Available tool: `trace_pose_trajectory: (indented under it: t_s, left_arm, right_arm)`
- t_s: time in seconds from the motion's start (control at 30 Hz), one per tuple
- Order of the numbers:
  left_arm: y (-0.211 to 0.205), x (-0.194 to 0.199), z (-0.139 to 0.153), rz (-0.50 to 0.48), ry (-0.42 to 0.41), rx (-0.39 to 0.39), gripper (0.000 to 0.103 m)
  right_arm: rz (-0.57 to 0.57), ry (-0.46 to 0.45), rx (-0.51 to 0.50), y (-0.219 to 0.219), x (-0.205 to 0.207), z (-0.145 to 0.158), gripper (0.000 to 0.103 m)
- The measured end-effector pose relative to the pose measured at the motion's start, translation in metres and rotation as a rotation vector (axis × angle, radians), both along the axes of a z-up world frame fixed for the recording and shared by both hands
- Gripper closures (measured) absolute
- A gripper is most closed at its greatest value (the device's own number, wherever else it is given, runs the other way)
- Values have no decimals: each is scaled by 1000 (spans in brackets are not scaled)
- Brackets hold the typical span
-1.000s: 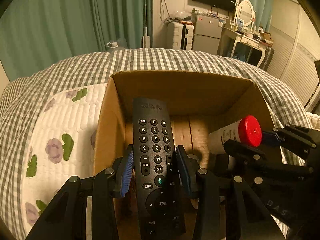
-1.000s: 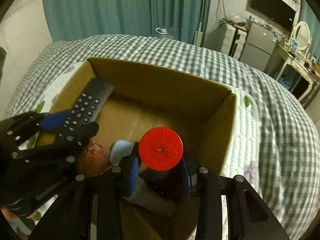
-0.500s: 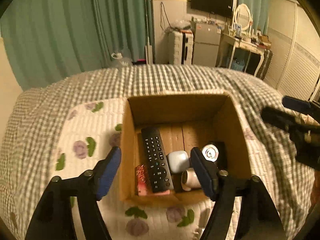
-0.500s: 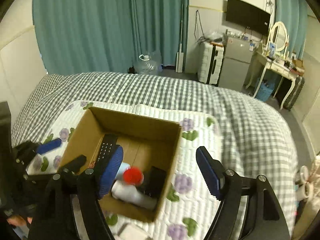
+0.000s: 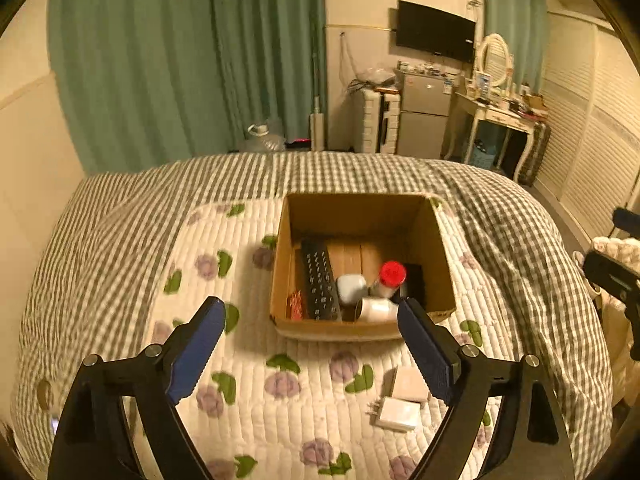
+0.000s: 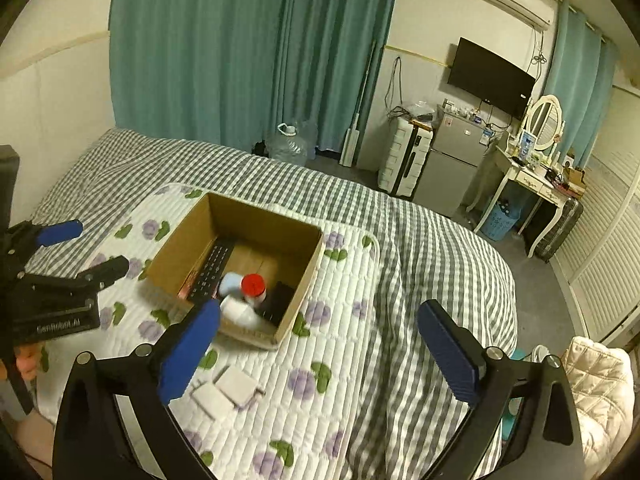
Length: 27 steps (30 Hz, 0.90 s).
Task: Organize rigid objects
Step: 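Lower the bottle and remote into the box and open both grippers, then grasp a white square charger with the left gripper while the right gripper grasps another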
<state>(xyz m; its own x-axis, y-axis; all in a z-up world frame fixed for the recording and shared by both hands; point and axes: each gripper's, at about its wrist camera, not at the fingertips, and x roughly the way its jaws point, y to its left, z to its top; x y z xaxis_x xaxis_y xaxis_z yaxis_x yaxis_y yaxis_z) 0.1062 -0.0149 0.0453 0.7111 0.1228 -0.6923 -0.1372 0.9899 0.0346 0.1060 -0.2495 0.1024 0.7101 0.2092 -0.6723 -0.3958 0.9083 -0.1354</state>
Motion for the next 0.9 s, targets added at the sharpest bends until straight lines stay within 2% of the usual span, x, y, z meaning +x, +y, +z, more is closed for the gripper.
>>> trace_pose_trajectory:
  t_s: [0.13, 0.43, 0.53, 0.67, 0.8, 0.9]
  left_arm:
    - [-3, -13, -28, 41, 15, -36, 13]
    - [-38, -16, -117, 62, 79, -59, 13]
    - [-46, -14, -139, 67, 116, -100, 13]
    - [-59, -11, -167, 104, 170, -95, 13]
    - [-67, -16, -190, 128, 201, -159, 13]
    - [-77, -15, -204, 96, 237, -133, 13]
  right_arm:
    - [26, -1, -5, -9, -8, -19, 2]
    - [137, 51, -22, -8, 5, -102, 2]
    - [189, 105, -1, -6, 14, -132, 2]
    - [223, 156, 3, -4, 27, -166, 2]
    - [250, 194, -18, 0, 37, -192, 2]
    - [259, 202, -54, 1, 39, -205, 2]
